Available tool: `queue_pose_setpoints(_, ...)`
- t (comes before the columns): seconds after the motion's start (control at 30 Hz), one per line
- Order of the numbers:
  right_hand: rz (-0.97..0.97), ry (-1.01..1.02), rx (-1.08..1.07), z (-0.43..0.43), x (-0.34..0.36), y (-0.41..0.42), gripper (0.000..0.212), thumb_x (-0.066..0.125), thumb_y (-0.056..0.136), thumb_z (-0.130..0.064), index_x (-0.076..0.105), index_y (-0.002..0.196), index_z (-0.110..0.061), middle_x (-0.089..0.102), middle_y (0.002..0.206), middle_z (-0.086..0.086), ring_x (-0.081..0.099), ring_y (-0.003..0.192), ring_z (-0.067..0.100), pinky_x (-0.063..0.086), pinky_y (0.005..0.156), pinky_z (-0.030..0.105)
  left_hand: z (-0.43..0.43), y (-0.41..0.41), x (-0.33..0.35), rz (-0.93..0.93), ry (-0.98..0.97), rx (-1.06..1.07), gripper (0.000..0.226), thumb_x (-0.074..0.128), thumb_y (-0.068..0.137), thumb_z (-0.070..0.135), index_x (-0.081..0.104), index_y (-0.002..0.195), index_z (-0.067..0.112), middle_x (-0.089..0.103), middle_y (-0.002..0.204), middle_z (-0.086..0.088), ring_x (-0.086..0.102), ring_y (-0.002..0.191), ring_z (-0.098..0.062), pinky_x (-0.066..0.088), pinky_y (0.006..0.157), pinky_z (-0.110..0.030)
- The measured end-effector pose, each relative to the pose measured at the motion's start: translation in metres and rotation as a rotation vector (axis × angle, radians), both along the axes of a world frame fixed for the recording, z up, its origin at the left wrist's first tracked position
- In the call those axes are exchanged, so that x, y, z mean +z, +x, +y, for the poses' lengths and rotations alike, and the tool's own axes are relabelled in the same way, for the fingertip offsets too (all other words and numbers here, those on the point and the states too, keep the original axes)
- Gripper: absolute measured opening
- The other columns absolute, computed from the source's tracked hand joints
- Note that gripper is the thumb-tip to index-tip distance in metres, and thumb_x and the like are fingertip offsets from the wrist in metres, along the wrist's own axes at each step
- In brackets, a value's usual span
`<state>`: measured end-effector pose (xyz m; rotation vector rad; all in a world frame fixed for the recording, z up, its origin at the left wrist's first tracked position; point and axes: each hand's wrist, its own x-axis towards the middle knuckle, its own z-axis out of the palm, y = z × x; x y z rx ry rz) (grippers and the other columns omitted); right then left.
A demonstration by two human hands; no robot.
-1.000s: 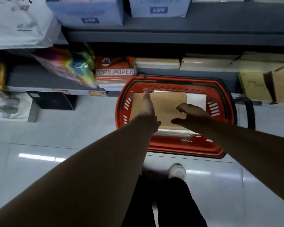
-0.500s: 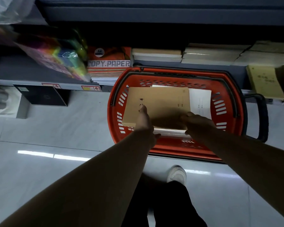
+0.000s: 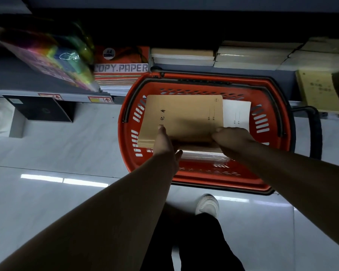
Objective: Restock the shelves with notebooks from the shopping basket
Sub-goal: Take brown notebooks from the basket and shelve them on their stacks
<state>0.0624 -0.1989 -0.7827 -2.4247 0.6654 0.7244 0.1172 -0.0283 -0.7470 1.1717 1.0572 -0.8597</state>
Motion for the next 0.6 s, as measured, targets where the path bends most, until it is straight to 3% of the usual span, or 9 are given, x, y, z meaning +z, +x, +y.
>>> queue_pose_setpoints(0.07, -0.012, -0.033, 0.026, 0.000, 0.000, 0.002, 0.035, 0.038, 0.097, -0.003, 0.051, 0.129, -0.010, 0.058, 0.121, 0.011, 0.060, 0.103, 0.026, 0.043, 0.068, 0.032, -0.001, 0.000, -0.003, 0.013, 0.023, -0.109, 0.036, 0.048, 0.100, 0.032, 0.047, 0.131, 0.013, 0.058, 0.129, -0.011, 0.056, 0.117, -0.026, 0.043, 0.099, -0.040)
queue_pose_setpoints(0.1, -0.004, -0.031, -0.003, 0.001, 0.000, 0.004, 0.034, 0.039, 0.096, -0.003, 0.052, 0.127, -0.010, 0.058, 0.120, 0.011, 0.059, 0.103, 0.027, 0.046, 0.071, 0.033, -0.004, -0.001, -0.008, 0.028, 0.039, -0.170, 0.025, 0.050, 0.100, 0.024, 0.049, 0.122, 0.012, 0.058, 0.129, -0.013, 0.057, 0.114, -0.026, 0.047, 0.096, -0.040)
queue_pose_setpoints(0.13, -0.010, -0.092, 0.100, 0.000, -0.003, 0.005, 0.033, 0.039, 0.096, -0.003, 0.052, 0.126, -0.010, 0.058, 0.121, 0.012, 0.058, 0.104, 0.028, 0.047, 0.075, 0.033, -0.007, -0.003, -0.006, 0.052, 0.014, -0.192, 0.022, 0.049, 0.100, 0.022, 0.049, 0.118, 0.009, 0.061, 0.122, -0.015, 0.059, 0.108, -0.025, 0.048, 0.092, -0.040)
queue_pose_setpoints(0.27, -0.038, -0.120, 0.130, -0.005, 0.000, 0.004, 0.026, 0.032, 0.098, -0.010, 0.050, 0.117, -0.010, 0.057, 0.117, 0.013, 0.055, 0.104, 0.027, 0.050, 0.086, 0.038, -0.021, 0.000, 0.003, 0.043, -0.074, -0.194, 0.040, 0.045, 0.102, 0.036, 0.045, 0.130, 0.008, 0.065, 0.098, -0.013, 0.062, 0.096, -0.024, 0.050, 0.079, -0.038)
queue_pose_setpoints(0.4, -0.055, -0.036, 0.257, -0.001, 0.007, -0.004, 0.031, 0.035, 0.100, -0.012, 0.046, 0.128, -0.005, 0.049, 0.130, 0.018, 0.050, 0.115, 0.034, 0.045, 0.096, 0.045, -0.028, 0.010, 0.006, -0.015, -0.095, -0.190, 0.035, 0.051, 0.098, 0.040, 0.048, 0.121, 0.014, 0.064, 0.112, -0.014, 0.061, 0.109, -0.026, 0.052, 0.075, -0.037)
queue_pose_setpoints(0.47, -0.079, -0.065, 0.284, 0.004, 0.018, -0.014, 0.034, 0.037, 0.100, -0.013, 0.046, 0.132, -0.007, 0.048, 0.133, 0.016, 0.051, 0.118, 0.035, 0.048, 0.093, 0.047, -0.031, 0.015, 0.010, -0.035, -0.119, -0.199, 0.023, 0.054, 0.098, 0.036, 0.051, 0.110, 0.015, 0.061, 0.119, -0.015, 0.060, 0.112, -0.028, 0.053, 0.074, -0.036)
queue_pose_setpoints(0.6, -0.319, -0.006, 0.321, 0.009, 0.038, -0.037, 0.029, 0.051, 0.098, -0.020, 0.054, 0.125, -0.011, 0.063, 0.113, 0.010, 0.065, 0.095, 0.022, 0.050, 0.070, 0.022, -0.033, 0.015, 0.019, -0.073, -0.014, -0.260, 0.015, 0.056, 0.097, 0.018, 0.058, 0.108, 0.009, 0.066, 0.100, -0.012, 0.066, 0.093, -0.024, 0.058, 0.074, -0.034)
